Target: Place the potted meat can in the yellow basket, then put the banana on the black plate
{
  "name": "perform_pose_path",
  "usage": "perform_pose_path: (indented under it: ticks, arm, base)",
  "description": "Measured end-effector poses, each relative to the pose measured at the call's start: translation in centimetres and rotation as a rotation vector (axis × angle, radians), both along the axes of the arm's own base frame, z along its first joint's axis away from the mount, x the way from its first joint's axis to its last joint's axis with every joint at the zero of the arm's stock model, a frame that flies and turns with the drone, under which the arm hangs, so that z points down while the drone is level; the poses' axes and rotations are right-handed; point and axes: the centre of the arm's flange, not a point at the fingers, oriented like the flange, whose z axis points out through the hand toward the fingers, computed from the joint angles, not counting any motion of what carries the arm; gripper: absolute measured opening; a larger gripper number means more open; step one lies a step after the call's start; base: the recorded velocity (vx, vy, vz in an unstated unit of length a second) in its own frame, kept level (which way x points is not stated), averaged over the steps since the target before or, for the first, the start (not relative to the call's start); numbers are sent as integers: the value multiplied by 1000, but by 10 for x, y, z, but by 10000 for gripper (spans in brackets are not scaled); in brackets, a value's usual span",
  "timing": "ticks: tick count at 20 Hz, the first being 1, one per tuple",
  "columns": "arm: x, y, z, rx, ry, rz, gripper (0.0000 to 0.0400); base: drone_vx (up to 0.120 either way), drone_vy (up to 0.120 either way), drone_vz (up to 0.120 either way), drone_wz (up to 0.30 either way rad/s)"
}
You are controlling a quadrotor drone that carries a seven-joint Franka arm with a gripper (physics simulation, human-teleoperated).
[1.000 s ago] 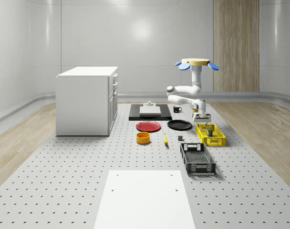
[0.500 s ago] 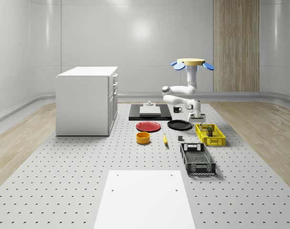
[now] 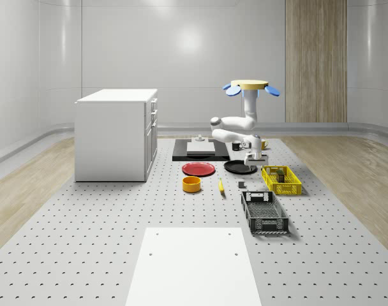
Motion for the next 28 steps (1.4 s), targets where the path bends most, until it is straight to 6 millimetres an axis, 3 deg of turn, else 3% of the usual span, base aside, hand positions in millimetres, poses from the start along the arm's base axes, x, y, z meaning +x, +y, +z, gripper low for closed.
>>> perform_pose_path:
  ticks: [8, 12, 28]
  arm:
    - [0, 0, 0, 0, 0, 0, 400]
    - [0, 0, 0, 0, 0, 0, 400]
    - [0, 0, 0, 0, 0, 0, 400]
  base:
    - [0, -120, -20, 0]
    - [100, -120, 0, 0]
    - [0, -120, 0, 0]
